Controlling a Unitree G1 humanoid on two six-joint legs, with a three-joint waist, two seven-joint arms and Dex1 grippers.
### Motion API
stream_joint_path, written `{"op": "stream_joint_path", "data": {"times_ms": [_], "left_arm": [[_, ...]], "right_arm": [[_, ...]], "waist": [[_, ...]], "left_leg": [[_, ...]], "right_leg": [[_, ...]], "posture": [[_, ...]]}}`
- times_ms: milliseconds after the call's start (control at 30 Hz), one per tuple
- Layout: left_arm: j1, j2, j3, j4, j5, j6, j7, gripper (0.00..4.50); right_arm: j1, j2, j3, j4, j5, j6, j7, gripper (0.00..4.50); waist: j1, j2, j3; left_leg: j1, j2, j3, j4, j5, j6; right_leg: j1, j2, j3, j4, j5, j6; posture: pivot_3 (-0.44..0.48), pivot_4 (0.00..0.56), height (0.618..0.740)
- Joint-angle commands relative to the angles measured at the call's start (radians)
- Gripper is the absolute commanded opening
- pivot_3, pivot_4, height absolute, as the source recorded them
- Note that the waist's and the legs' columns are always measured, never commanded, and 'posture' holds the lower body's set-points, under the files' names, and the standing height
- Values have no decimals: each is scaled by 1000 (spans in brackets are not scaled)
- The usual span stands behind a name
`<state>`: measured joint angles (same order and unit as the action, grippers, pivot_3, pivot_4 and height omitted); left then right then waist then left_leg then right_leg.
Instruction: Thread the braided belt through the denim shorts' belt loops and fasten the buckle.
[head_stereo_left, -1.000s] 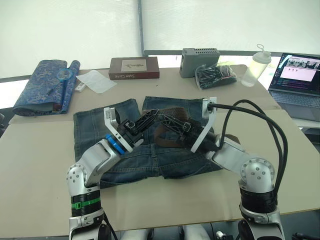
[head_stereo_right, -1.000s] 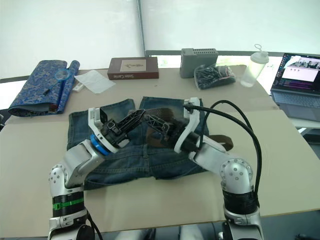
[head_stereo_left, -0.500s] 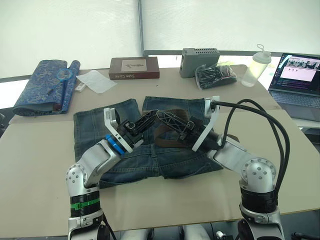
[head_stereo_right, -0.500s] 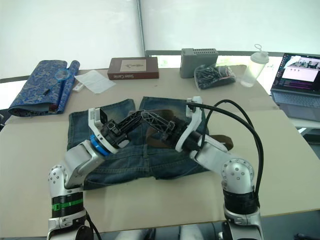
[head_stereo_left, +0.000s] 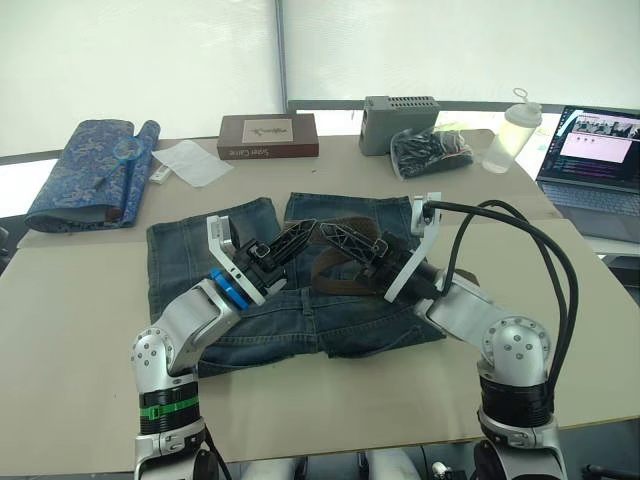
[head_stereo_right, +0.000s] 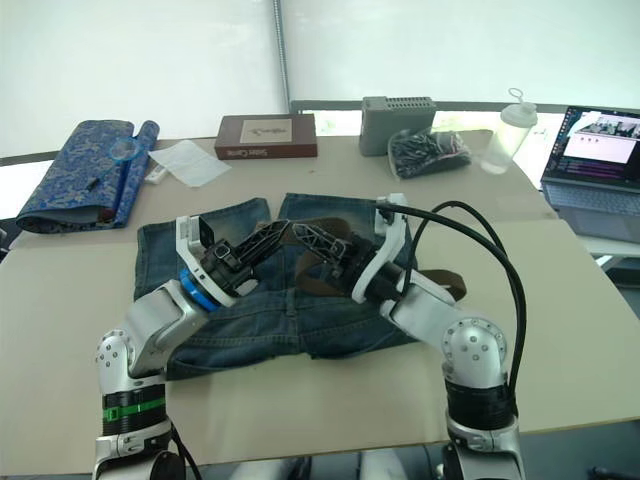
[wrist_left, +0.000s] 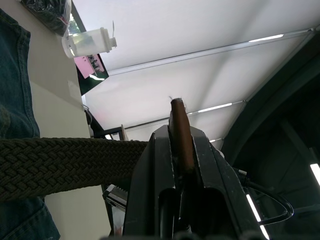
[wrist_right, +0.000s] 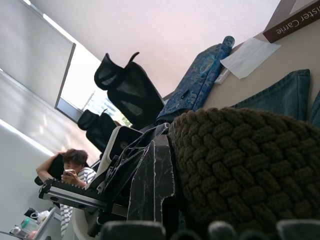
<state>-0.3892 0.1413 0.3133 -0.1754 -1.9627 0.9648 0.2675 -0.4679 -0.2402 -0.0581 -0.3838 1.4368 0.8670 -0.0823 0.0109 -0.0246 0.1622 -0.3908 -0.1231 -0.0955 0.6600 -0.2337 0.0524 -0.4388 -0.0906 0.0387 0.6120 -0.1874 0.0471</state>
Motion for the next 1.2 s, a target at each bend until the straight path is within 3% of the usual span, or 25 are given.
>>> {"op": "stream_joint_path", "data": {"times_ms": [33,100,300,433,533,633,767,933,1200], "left_arm": [[0,30,-10,-33,-10,-3,-14,0],[6,95,-36,-43,15,-1,-37,0],[35,226,-50,-87,50,-22,-108,2595],[103,387,-11,-105,195,16,-262,4464],[178,493,-57,-176,420,0,-455,4464],[242,529,-102,-210,560,-29,-589,4464],[308,526,-178,-241,755,-100,-709,4464],[345,511,-242,-256,898,-145,-775,4464],[370,491,-262,-289,988,-155,-817,4464]], "right_arm": [[-7,2,-33,-18,16,-33,1,48],[-9,-7,-28,-15,1,-28,7,48],[-19,-72,-49,28,-52,-11,19,0],[-62,-261,-204,133,-75,-24,104,0],[-116,-366,-261,187,-104,-21,138,0],[-114,-410,-229,142,-96,48,187,0],[-61,-367,-47,44,-106,157,246,0],[-54,-286,150,48,-249,184,332,0],[-86,-308,230,84,-474,174,421,0]], "waist": [[0,0,0],[-1,0,0],[-2,1,0],[0,3,2],[1,5,3],[-2,5,3],[-14,5,3],[-12,5,3],[-3,5,3]], "left_leg": [[0,0,0,0,0,0],[0,0,0,0,0,0],[0,0,0,0,0,0],[0,-1,0,0,0,0],[0,-2,1,-1,-1,2],[0,1,2,-4,-2,2],[2,8,4,-9,-1,2],[0,12,4,-9,-1,0],[0,11,5,-8,-1,0]], "right_leg": [[0,0,0,0,0,0],[0,0,0,0,0,0],[0,0,0,0,0,0],[0,0,0,0,0,0],[0,-1,0,-1,0,0],[0,-1,0,-1,-2,-2],[-1,-4,2,-2,-3,-5],[-2,-2,2,-2,-3,-8],[-2,-1,-2,-2,-2,-7]], "posture": [[0,150,740],[0,150,740],[0,150,740],[0,150,740],[0,150,740],[0,150,740],[0,150,740],[0,150,740],[0,150,740]]}}
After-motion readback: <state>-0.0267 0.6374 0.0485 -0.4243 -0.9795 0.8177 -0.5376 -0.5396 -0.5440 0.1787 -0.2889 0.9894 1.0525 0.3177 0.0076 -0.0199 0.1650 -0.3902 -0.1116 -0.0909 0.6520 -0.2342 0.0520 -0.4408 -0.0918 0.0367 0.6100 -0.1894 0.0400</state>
